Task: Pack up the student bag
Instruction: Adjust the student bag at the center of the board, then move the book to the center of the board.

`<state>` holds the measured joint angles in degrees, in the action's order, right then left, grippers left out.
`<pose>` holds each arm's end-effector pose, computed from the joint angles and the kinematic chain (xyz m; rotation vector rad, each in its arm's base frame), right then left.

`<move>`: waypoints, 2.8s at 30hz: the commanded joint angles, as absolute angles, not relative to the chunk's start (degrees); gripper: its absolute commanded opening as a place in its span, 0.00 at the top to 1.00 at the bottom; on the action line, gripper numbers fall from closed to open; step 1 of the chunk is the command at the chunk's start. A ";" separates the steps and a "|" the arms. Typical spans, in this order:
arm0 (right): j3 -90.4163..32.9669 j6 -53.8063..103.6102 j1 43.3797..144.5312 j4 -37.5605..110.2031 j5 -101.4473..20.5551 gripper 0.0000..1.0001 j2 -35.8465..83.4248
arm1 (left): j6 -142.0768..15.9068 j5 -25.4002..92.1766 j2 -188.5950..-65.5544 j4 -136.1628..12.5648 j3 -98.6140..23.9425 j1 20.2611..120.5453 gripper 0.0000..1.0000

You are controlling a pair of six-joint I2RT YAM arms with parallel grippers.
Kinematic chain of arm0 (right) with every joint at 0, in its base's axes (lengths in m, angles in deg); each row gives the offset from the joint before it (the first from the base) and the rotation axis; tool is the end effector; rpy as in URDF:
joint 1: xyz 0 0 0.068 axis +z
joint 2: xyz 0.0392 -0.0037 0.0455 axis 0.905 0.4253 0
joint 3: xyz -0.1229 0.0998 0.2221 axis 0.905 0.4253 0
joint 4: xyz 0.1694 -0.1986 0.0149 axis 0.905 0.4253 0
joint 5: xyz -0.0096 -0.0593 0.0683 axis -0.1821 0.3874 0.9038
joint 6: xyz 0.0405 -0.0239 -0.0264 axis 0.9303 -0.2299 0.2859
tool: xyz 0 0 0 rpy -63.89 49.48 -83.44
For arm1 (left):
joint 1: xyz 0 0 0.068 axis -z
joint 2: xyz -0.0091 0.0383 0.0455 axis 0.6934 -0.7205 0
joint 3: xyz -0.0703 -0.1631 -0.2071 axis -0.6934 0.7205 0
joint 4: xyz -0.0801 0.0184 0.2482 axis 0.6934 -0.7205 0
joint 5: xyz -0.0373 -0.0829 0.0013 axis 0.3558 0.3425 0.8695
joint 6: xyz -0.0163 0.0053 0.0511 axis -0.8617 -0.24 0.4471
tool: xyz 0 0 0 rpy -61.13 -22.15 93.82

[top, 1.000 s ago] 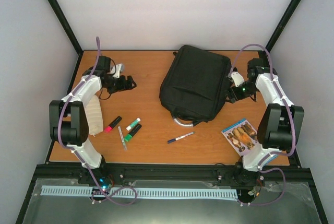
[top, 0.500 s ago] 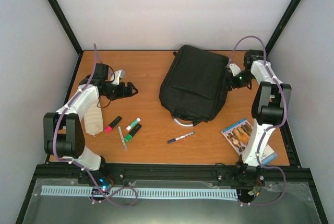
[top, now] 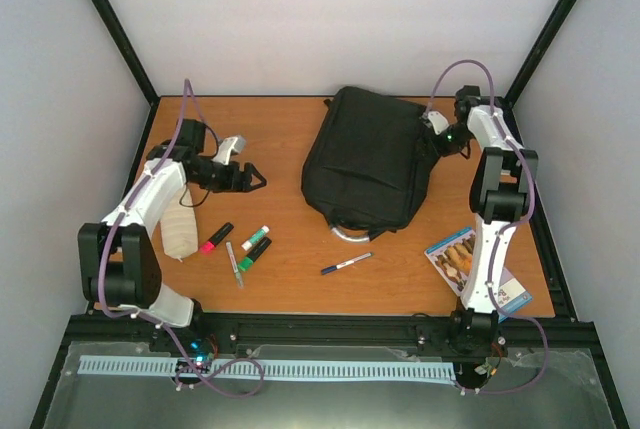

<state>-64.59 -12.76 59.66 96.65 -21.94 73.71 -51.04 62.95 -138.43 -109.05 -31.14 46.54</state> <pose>0.4614 -0.0259 0.1829 -0.6737 2.7115 0.5447 0.2958 -0.0354 0.2530 0.2602 2.5926 -0.9008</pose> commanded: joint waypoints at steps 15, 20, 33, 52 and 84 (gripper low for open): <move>-80.44 -11.71 71.60 94.94 -29.26 0.22 84.91 | -34.94 57.38 -131.87 -121.45 -29.59 46.71 0.12; -75.31 -11.22 68.73 94.91 -28.05 0.22 76.58 | -34.64 55.73 -136.22 -121.25 -34.00 46.72 0.09; -47.72 -12.41 65.08 94.53 -32.10 0.17 49.71 | -35.85 54.05 -141.51 -121.38 -43.87 46.66 0.00; -11.21 -25.79 59.82 107.45 -39.55 0.00 18.40 | -42.33 51.21 -143.38 -116.00 -45.60 57.35 0.00; 13.00 -41.75 66.59 87.75 -65.97 0.04 15.02 | -52.91 48.81 -149.96 -112.78 -56.04 62.54 0.03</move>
<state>12.21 -37.51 66.19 93.53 -60.69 14.52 -51.82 47.85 -150.91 -113.51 -55.62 62.27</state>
